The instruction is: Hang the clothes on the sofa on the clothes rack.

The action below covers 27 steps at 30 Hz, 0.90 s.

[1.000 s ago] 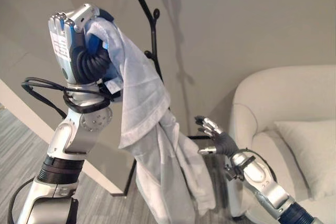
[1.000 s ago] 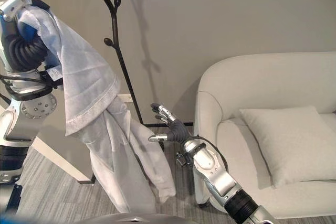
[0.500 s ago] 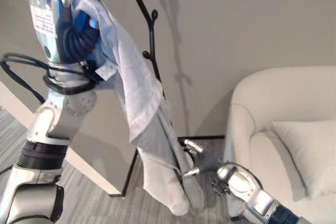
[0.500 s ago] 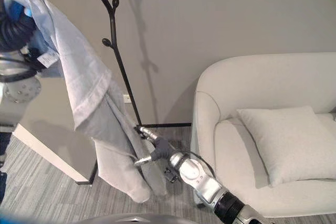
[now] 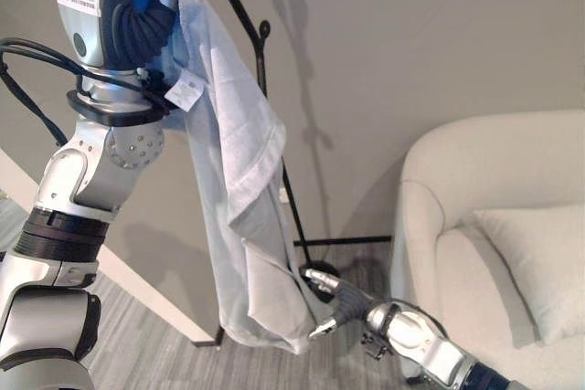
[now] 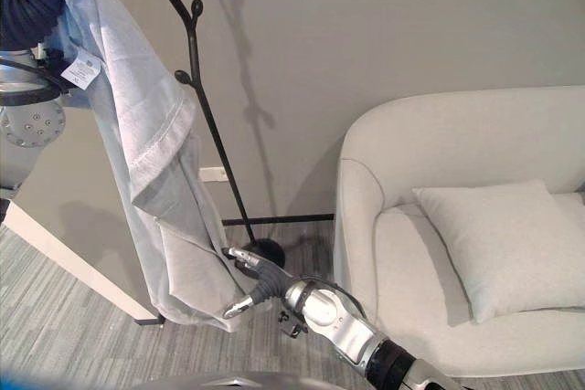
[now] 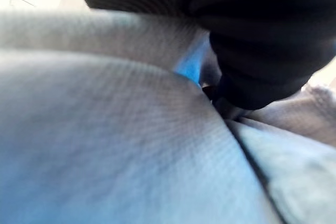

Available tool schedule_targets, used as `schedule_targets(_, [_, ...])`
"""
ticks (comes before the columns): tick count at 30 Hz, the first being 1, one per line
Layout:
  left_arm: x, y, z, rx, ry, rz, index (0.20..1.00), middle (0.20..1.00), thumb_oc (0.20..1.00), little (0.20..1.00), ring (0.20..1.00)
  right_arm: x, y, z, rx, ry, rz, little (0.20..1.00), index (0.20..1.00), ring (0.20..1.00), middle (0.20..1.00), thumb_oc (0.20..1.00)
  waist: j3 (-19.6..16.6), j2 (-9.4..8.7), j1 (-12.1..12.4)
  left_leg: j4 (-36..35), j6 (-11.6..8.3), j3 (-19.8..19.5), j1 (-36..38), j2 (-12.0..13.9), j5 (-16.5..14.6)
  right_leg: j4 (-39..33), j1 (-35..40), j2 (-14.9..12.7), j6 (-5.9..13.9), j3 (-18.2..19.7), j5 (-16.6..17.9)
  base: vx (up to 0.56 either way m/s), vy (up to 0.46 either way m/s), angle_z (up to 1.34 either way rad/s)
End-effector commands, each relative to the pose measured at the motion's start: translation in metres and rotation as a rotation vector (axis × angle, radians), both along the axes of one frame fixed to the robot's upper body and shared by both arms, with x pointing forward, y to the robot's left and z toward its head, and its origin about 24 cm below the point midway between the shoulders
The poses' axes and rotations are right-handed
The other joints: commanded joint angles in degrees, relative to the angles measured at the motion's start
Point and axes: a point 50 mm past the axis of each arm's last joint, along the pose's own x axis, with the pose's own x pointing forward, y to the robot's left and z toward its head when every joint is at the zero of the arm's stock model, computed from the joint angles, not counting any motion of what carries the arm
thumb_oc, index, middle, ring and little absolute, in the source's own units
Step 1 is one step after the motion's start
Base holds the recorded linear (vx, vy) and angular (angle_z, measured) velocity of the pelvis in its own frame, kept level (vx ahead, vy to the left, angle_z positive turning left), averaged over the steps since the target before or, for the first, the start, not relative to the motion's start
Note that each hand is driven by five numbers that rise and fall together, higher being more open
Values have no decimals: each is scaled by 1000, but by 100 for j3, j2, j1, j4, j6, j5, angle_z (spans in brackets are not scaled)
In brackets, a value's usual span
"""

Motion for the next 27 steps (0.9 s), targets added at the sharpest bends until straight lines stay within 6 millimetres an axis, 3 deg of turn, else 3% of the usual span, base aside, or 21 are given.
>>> schedule_targets(1, [10,10,22,-172,-71,15,200,200,200,200,200,5,24,18,137,-43,-15,1000,1000,1000,1000,1000,-306,9,-15,23,-115,17,-95,-233,-183,-213,-255,-148,558,-130,146,0,0,0])
schedule_targets(7, [17,2,22,-204,-69,-8,200,200,200,200,200,5,36,14,153,-2,-25,1000,1000,1000,1000,1000,-277,136,-32,23,-98,10,-96,-266,-179,-213,-263,-169,568,-132,155,0,0,0])
schedule_targets(14, [20,-9,22,-220,-73,-42,200,200,200,200,200,3,46,12,155,19,4,1000,1000,1000,1000,1000,-279,154,-41,23,-80,42,-91,-276,-191,-213,-262,-169,566,-116,155,0,0,0])
schedule_targets(15, [20,-12,22,-218,-76,-53,200,200,200,200,200,2,48,12,154,25,14,200,200,200,200,200,-280,147,-41,23,-81,56,-91,-272,-196,-213,-263,-172,565,-123,154,0,0,0])
schedule_targets(21, [21,-16,22,-216,-75,-66,200,200,200,200,200,2,46,8,148,45,12,200,200,200,200,200,-290,109,-35,23,-82,66,-74,-267,-203,-213,-261,-163,556,-131,153,0,0,0])
schedule_targets(27, [20,-9,23,-220,-74,-44,200,200,200,200,200,5,31,-3,134,93,-80,200,200,200,200,200,-308,55,-41,23,-86,77,-58,-255,-209,-213,-256,-152,548,-135,154,0,0,0])
